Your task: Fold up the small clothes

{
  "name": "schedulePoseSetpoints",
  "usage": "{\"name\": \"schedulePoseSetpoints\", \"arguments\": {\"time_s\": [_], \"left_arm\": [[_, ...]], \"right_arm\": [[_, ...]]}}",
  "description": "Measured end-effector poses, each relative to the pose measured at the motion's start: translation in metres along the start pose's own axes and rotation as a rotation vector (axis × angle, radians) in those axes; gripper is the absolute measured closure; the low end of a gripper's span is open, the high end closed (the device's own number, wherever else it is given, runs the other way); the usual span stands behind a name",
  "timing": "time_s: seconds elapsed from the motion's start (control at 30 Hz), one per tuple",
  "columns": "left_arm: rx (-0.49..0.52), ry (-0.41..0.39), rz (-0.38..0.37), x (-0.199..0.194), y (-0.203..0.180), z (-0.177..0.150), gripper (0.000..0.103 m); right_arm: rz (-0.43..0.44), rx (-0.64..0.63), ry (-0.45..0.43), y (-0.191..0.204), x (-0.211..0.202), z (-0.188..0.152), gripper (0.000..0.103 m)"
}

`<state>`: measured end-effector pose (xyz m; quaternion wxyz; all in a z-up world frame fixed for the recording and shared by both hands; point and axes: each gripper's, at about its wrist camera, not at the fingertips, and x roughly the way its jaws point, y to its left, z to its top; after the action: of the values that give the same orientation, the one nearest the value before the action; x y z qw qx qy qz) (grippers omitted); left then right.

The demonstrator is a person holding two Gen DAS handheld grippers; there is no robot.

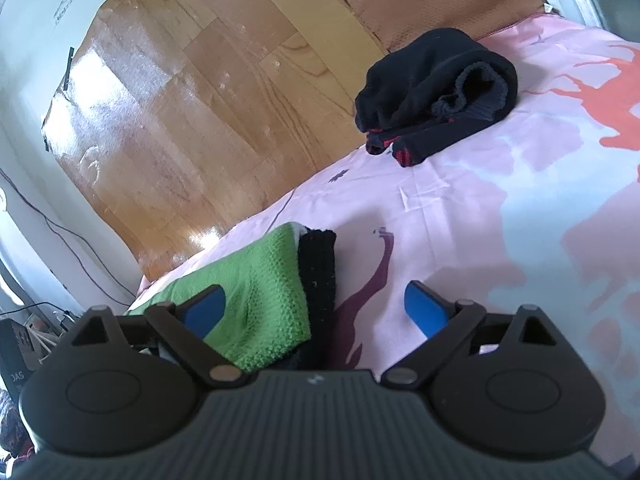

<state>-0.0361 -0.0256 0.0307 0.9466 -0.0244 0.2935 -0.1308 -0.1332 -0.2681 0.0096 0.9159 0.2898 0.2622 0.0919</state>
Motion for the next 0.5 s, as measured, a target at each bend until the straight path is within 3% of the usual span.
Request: {"name": "schedulePoseSetpoints", "arguments": {"time_s": [0.5], "left_arm": [[-0.042,0.017,0.005,0.0034,0.0074,0.0014,0.0]], "right_arm": [[0.0,-0.033,0.015,0.0059,0.003,-0.0011,0.0]]}}
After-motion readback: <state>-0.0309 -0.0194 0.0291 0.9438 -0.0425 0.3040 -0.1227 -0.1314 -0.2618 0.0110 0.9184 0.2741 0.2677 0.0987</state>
